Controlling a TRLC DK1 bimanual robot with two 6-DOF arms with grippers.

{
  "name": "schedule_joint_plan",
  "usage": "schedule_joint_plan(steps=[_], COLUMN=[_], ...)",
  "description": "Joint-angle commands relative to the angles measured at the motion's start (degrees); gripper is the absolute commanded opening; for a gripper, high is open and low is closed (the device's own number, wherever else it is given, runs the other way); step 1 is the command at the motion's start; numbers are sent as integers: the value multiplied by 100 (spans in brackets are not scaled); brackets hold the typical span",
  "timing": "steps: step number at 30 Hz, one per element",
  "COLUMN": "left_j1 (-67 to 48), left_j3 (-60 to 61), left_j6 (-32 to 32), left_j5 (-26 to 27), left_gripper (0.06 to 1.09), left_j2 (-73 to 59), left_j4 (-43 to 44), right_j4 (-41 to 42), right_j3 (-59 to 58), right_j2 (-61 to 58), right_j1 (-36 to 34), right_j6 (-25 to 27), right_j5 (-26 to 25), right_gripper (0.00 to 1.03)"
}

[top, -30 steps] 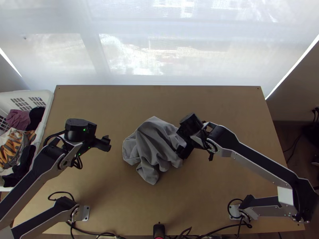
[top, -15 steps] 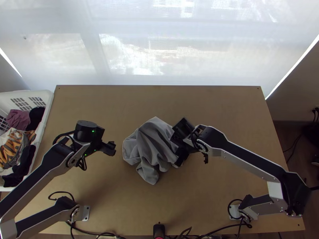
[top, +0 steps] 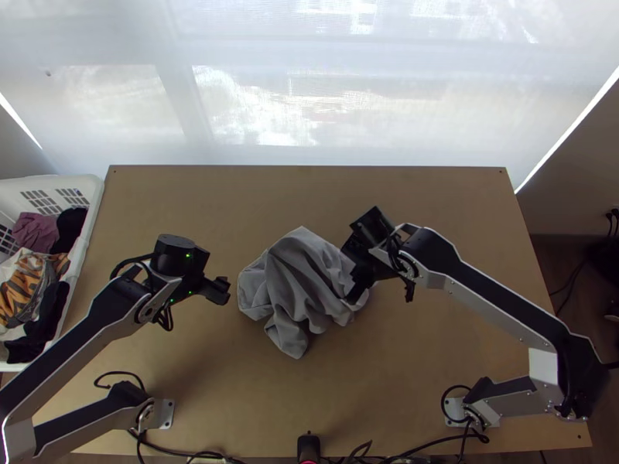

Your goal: Fold the t-shirt

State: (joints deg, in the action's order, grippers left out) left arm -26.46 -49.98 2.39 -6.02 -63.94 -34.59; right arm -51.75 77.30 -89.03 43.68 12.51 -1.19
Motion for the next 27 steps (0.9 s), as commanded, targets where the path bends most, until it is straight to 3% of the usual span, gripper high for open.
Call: schedule_joint_plan(steps=[1,8,16,27], left_j1=[-35,-44,-52,-44], left_j3=[-21,-21,-12,-12], left_j6=[-11,-11,7,16], left_j5=[13,13,13,13], left_gripper=[102,103,102,102], left_j2=[-39,-39,-48,-39], left_j4=[22,5,-4,-30], right_j4=[-178,-529,-793,-793], right_j3=[277,356,286,224], right_j2=[193,281,281,-88], right_j1=[-185,132,527,712], right_j6=[41,58,137,137], right_j5=[14,189,277,374], right_gripper=[3,4,21,28])
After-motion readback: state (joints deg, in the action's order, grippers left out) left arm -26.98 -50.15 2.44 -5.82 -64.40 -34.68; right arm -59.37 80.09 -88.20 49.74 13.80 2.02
